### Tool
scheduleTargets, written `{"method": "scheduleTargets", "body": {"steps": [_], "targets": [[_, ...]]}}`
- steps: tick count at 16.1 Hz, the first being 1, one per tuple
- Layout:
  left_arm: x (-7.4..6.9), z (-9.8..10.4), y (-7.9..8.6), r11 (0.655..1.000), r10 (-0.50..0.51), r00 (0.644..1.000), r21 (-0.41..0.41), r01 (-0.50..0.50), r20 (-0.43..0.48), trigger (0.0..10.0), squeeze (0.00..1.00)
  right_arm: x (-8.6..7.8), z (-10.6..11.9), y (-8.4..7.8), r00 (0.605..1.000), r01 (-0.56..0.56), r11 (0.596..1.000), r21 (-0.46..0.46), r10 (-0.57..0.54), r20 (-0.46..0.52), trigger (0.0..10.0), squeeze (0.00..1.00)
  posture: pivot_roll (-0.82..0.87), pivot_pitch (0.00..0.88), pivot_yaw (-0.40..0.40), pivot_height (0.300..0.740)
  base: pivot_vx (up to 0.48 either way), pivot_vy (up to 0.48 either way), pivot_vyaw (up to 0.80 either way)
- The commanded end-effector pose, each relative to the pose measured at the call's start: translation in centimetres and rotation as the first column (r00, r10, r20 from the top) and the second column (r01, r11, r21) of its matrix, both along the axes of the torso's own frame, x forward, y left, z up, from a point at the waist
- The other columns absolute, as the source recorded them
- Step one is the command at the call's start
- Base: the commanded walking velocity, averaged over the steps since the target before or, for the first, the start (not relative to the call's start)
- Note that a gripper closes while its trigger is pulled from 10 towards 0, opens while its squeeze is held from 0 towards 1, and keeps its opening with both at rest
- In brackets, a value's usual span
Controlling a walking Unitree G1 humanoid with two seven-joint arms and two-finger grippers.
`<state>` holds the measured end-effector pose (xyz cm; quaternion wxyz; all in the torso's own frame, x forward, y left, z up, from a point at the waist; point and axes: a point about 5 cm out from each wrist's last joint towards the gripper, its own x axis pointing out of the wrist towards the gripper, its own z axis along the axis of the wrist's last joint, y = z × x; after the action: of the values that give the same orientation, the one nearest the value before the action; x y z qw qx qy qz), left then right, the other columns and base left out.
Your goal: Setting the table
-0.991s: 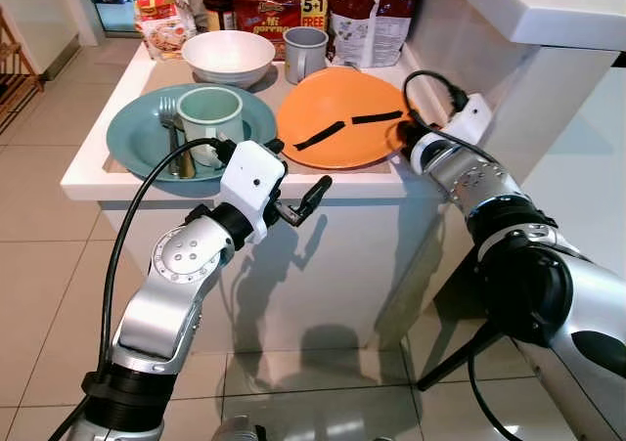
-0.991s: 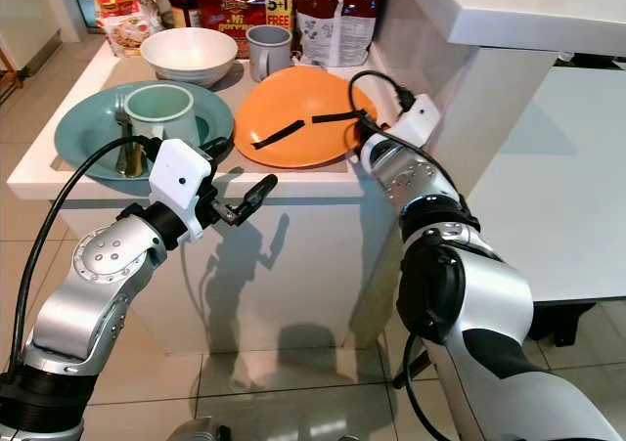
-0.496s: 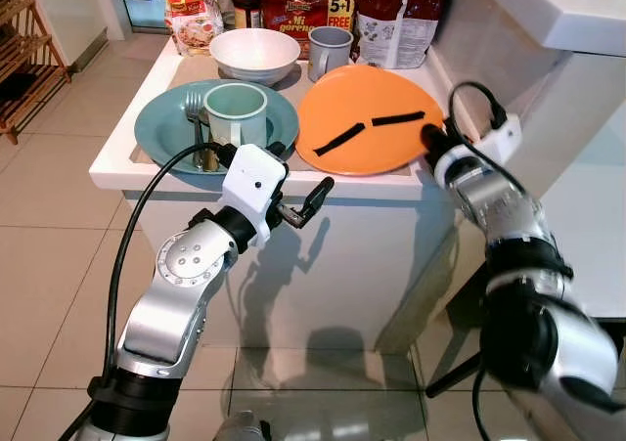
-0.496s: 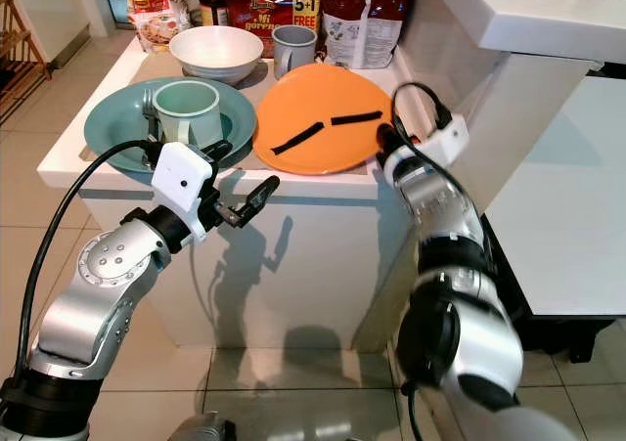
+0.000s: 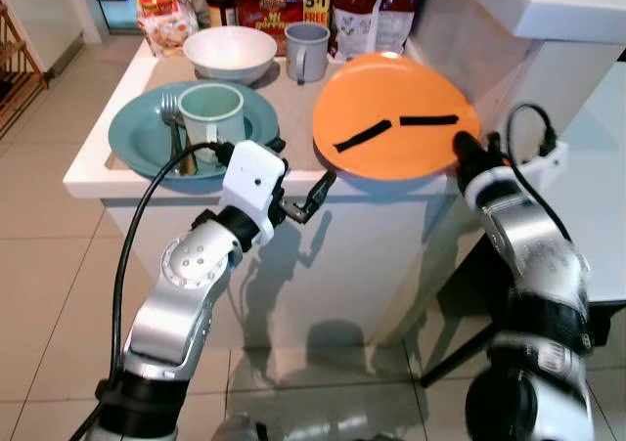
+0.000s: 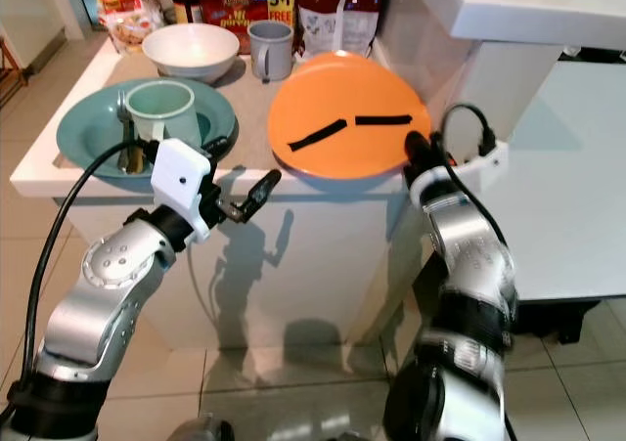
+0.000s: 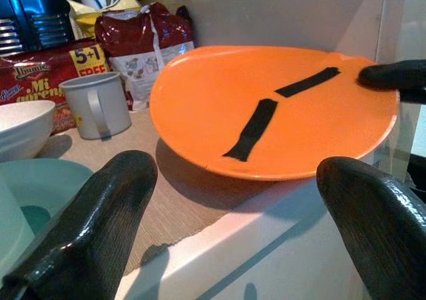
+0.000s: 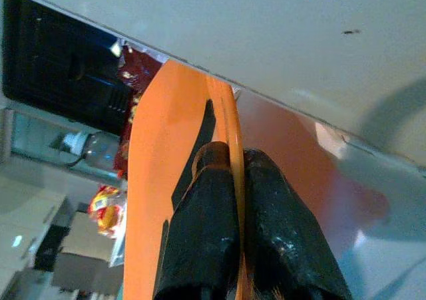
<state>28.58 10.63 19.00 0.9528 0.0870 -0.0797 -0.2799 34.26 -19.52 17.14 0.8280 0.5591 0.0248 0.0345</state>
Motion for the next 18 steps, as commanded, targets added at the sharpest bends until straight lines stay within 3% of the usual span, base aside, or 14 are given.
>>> {"method": "scheduleTargets", "body": {"steps": [1,7,9,10,11,13,15,17,18], "targets": [[-0.3,0.4,-0.1,1.000,0.001,1.000,-0.013,-0.001,0.020,10.0,0.00,-0.5,1.5,0.0,0.998,-0.019,1.000,0.009,0.018,0.063,0.0,0.00,0.09,0.063,-0.038,0.740,0.000,0.000,0.00],[-1.0,0.3,1.0,0.997,0.058,0.998,-0.049,-0.057,0.025,10.0,0.00,-4.2,2.3,0.6,0.979,-0.135,0.991,-0.014,0.136,0.151,0.0,0.00,0.09,0.057,-0.042,0.740,0.000,0.000,0.00],[-1.9,-0.2,2.3,0.993,0.098,0.995,-0.060,-0.097,0.001,10.0,0.00,-7.0,1.7,0.7,0.955,-0.213,0.967,-0.137,0.236,0.179,0.0,0.00,0.09,0.052,-0.036,0.740,0.000,0.000,0.00],[-2.6,-0.6,3.5,0.987,0.136,0.991,-0.082,-0.136,-0.008,10.0,0.00,-9.2,1.1,0.7,0.927,-0.283,0.932,-0.228,0.327,0.185,4.9,0.00,0.08,0.049,-0.034,0.740,0.000,0.000,0.00],[-3.2,-1.0,4.6,0.981,0.166,0.986,-0.096,-0.167,-0.019,10.0,0.00,-10.8,0.5,0.2,0.914,-0.319,0.917,-0.240,0.365,0.180,10.0,0.00,0.08,0.049,-0.034,0.740,0.000,0.000,0.00],[-4.1,-1.9,5.8,0.984,0.173,0.985,-0.045,-0.173,-0.024,10.0,0.00,-13.0,0.1,-1.4,0.912,-0.321,0.920,-0.225,0.364,0.187,10.0,0.00,0.08,0.049,-0.034,0.740,0.000,0.000,0.00],[-4.2,-1.8,5.7,0.989,0.144,0.989,-0.033,-0.144,-0.018,10.0,0.00,-13.7,0.3,-2.4,0.910,-0.311,0.920,-0.238,0.360,0.206,10.0,0.00,0.08,0.049,-0.034,0.740,0.000,-0.412,0.00],[-4.1,-1.9,5.1,0.992,0.123,0.992,-0.021,-0.123,-0.020,10.0,0.00,-14.0,0.2,-1.9,0.885,-0.365,0.886,-0.285,0.425,0.190,10.0,0.00,0.08,0.042,-0.030,0.740,0.000,-0.480,0.00],[-3.9,-1.9,4.7,0.992,0.126,0.992,-0.023,-0.127,-0.021,10.0,0.00,-13.6,0.2,-1.7,0.892,-0.349,0.892,-0.288,0.410,0.189,10.0,0.00,0.08,0.042,-0.030,0.740,0.000,-0.480,0.00]]}}
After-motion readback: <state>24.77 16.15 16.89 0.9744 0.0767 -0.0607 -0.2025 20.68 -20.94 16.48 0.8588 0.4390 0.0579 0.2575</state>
